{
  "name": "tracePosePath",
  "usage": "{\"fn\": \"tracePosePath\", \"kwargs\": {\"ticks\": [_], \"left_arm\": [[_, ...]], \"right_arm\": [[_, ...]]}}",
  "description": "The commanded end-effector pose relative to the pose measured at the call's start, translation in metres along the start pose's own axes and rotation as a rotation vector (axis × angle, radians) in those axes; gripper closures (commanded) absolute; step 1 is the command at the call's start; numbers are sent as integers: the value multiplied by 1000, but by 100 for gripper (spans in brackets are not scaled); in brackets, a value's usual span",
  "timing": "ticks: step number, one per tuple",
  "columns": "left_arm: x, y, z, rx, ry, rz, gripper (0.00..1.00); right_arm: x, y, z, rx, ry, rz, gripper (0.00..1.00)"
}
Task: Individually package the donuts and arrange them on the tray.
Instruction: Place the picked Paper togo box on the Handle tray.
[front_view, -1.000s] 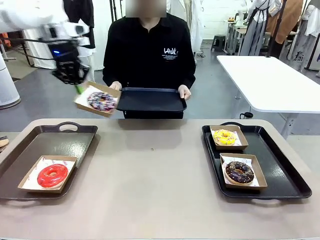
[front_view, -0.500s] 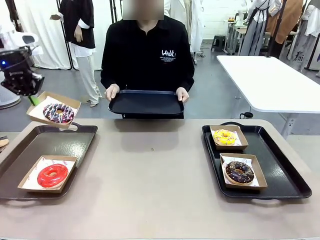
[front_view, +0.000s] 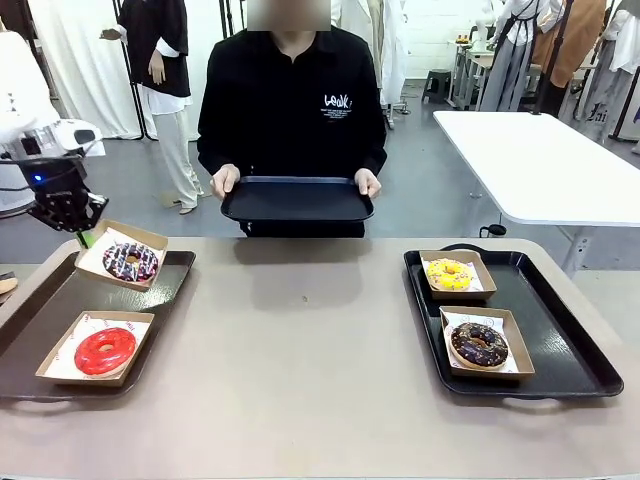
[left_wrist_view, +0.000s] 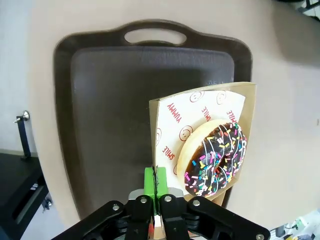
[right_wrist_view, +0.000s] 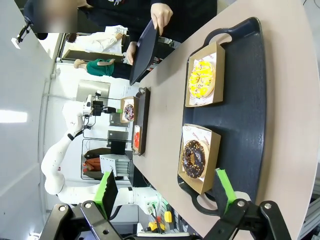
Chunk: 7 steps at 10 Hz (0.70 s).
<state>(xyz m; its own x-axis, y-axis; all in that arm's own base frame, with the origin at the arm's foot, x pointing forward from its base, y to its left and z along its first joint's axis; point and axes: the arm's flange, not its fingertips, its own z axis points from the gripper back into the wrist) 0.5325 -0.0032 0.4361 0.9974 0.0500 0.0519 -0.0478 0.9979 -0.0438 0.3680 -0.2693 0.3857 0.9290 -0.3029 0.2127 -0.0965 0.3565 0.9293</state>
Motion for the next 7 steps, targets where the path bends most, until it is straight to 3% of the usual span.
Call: {"fn": "tracePosePath", "kwargs": {"ticks": [1, 7], "left_arm": [[5, -7, -5, 24, 16, 7, 99], [2, -4, -11, 2, 19, -5, 99]], "right_arm": [[0, 2, 0, -2, 3, -16, 0], [0, 2, 0, -2, 3, -16, 0]]}}
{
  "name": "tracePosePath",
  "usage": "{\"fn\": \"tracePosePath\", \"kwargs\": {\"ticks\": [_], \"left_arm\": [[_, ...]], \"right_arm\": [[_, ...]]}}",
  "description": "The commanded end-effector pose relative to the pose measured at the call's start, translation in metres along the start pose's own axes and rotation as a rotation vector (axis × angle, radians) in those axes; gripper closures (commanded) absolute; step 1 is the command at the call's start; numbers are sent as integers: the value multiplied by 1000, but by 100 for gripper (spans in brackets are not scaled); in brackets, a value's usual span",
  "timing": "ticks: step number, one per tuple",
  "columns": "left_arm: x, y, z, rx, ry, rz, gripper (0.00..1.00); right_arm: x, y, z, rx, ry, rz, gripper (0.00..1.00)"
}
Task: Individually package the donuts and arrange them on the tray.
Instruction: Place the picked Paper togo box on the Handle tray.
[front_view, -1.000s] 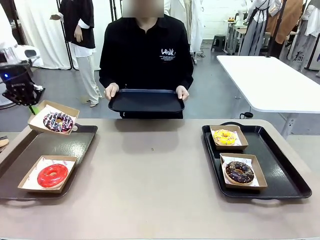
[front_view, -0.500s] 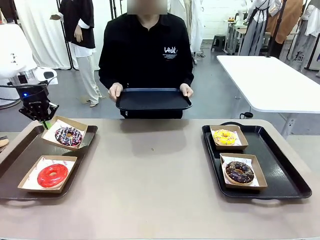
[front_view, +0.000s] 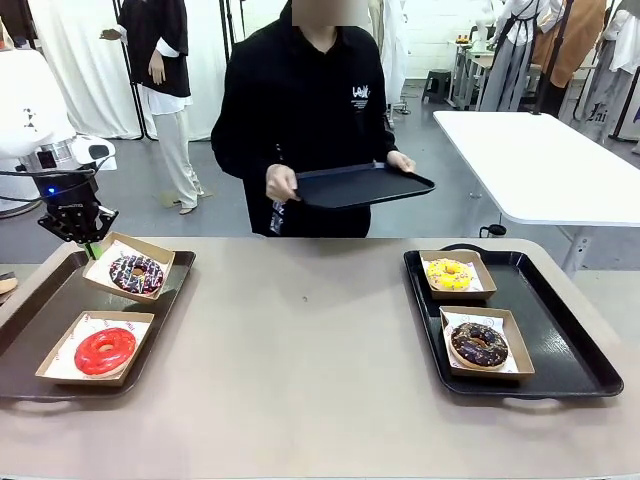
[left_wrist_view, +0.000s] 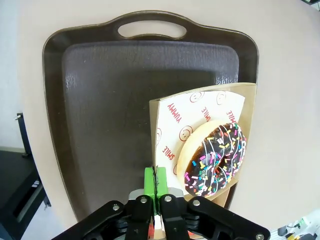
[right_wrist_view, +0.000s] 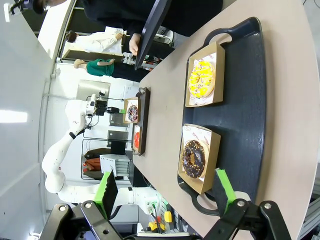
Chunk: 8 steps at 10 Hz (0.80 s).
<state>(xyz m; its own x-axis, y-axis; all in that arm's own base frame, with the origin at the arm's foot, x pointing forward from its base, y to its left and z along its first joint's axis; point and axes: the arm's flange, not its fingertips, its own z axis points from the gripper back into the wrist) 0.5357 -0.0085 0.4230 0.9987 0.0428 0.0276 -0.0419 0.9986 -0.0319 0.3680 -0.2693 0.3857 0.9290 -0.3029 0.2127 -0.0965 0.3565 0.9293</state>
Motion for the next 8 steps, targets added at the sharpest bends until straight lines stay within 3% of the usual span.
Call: {"fn": "tracePosePath", "kwargs": {"ticks": [1, 4, 8], "left_arm": [[0, 0, 0, 0, 0, 0, 99], [22, 12, -8, -3, -30, 9, 99], [39, 19, -30, 22, 24, -6, 99]], "right_arm": [[0, 2, 0, -2, 3, -16, 0], [0, 2, 0, -2, 3, -16, 0], [0, 2, 0, -2, 3, -16, 0]]}}
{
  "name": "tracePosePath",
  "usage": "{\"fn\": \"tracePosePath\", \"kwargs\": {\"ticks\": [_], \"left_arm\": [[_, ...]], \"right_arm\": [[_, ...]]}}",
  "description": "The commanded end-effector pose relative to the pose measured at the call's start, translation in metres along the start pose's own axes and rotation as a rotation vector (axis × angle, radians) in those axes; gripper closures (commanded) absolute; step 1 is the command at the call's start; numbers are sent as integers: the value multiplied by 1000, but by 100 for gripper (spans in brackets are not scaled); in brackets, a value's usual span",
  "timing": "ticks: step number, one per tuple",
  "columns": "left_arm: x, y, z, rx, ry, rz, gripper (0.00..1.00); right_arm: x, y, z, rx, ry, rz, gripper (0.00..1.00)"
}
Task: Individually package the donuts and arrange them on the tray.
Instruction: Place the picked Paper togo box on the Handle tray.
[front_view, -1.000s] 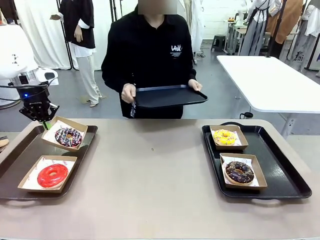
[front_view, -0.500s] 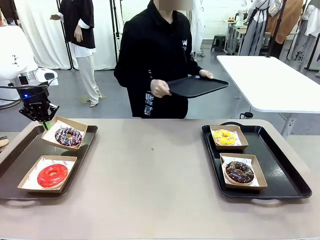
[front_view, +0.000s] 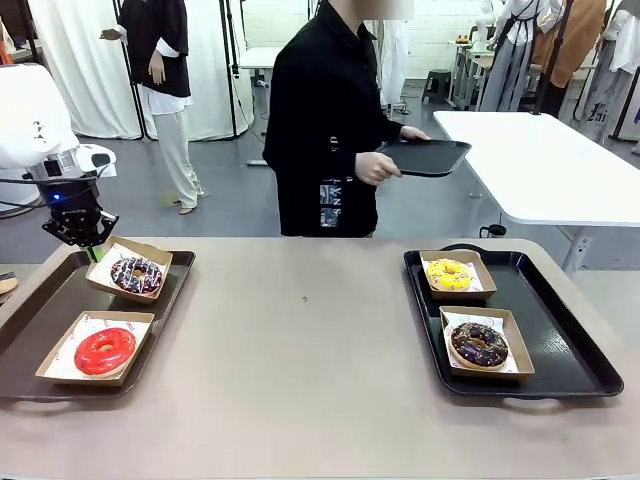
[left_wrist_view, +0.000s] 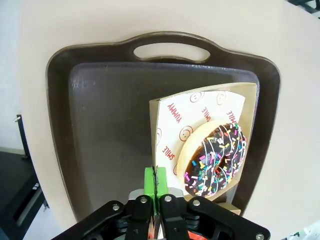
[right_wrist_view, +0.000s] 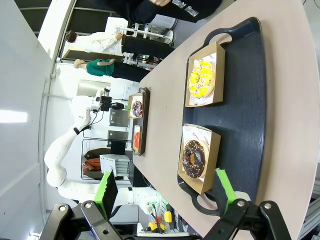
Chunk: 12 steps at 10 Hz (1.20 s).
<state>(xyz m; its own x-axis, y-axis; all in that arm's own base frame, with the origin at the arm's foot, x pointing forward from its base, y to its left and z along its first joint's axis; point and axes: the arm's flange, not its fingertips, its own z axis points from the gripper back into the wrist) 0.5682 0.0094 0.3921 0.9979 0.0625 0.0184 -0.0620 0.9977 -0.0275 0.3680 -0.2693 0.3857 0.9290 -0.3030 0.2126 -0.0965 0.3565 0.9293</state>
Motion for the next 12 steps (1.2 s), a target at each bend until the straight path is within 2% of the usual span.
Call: {"fn": "tracePosePath", "kwargs": {"ticks": [1, 3, 4, 5, 6, 7, 8, 10, 11, 12], "left_arm": [[11, 1, -2, 32, 33, -36, 99], [12, 0, -7, 41, 42, -48, 99], [12, 0, -6, 33, 37, -64, 40], [9, 0, -5, 31, 34, -61, 40], [9, 1, -2, 33, 30, -62, 0], [7, 1, 0, 32, 28, -61, 37], [6, 1, 2, 35, 29, -63, 0], [5, 1, 5, 30, 32, -64, 0], [5, 1, 6, 25, 37, -61, 39], [5, 1, 6, 17, 44, -61, 30]], "right_arm": [[0, 2, 0, -2, 3, -16, 0], [0, 2, 0, -2, 3, -16, 0], [0, 2, 0, -2, 3, -16, 0], [0, 2, 0, -2, 3, -16, 0], [0, 2, 0, -2, 3, -16, 0], [0, 2, 0, -2, 3, -16, 0], [0, 2, 0, -2, 3, -16, 0], [0, 2, 0, -2, 3, -16, 0], [0, 2, 0, -2, 3, -16, 0], [0, 2, 0, -2, 3, -16, 0]]}}
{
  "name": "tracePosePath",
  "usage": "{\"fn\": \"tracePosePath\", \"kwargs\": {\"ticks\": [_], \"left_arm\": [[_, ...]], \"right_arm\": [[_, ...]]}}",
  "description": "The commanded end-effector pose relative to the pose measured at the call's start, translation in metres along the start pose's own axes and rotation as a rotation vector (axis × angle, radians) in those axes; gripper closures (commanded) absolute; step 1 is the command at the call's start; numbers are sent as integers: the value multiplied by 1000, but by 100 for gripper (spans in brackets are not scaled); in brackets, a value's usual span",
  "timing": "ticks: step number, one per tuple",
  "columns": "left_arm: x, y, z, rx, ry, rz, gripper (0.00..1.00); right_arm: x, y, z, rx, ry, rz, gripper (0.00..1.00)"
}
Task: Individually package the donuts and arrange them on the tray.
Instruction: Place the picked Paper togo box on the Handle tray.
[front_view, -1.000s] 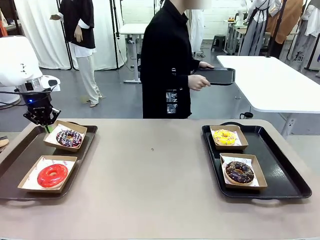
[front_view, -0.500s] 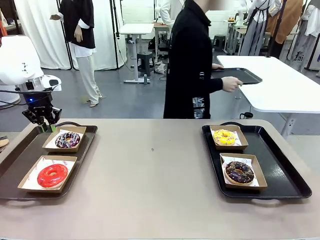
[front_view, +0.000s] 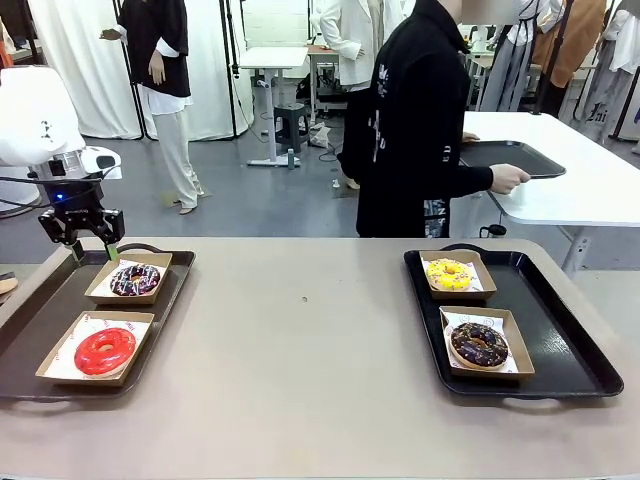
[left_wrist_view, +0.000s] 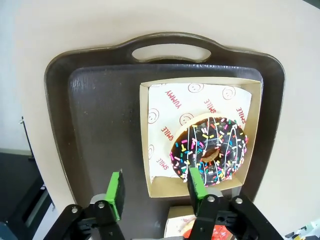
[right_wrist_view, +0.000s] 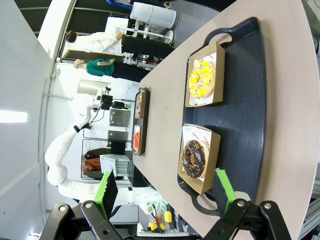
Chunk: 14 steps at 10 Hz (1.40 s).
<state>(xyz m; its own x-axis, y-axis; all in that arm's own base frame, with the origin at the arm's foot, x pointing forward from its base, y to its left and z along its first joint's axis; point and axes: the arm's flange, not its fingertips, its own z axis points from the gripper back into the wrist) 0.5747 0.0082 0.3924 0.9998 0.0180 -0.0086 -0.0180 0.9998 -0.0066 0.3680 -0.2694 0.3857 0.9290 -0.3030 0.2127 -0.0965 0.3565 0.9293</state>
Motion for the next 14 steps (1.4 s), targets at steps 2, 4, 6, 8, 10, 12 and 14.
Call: {"fn": "tracePosePath", "kwargs": {"ticks": [2, 4, 6, 8, 10, 12, 14], "left_arm": [[-5, 6, 13, -94, 45, -29, 30], [-20, 28, 30, -250, 67, -15, 30], [-47, 72, 49, -485, 25, -42, 30], [-84, 131, 64, -713, -57, -38, 30], [-114, 185, 63, -907, -157, -35, 30], [-137, 216, 49, -1083, -200, -25, 30], [-157, 233, 39, -1179, -200, 13, 30]], "right_arm": [[0, 2, 0, -2, 3, -16, 0], [0, 2, 0, -2, 3, -16, 0], [0, 2, 0, -2, 3, -16, 0], [0, 2, 0, -2, 3, -16, 0], [0, 2, 0, -2, 3, -16, 0], [0, 2, 0, -2, 3, -16, 0], [0, 2, 0, -2, 3, -16, 0]]}}
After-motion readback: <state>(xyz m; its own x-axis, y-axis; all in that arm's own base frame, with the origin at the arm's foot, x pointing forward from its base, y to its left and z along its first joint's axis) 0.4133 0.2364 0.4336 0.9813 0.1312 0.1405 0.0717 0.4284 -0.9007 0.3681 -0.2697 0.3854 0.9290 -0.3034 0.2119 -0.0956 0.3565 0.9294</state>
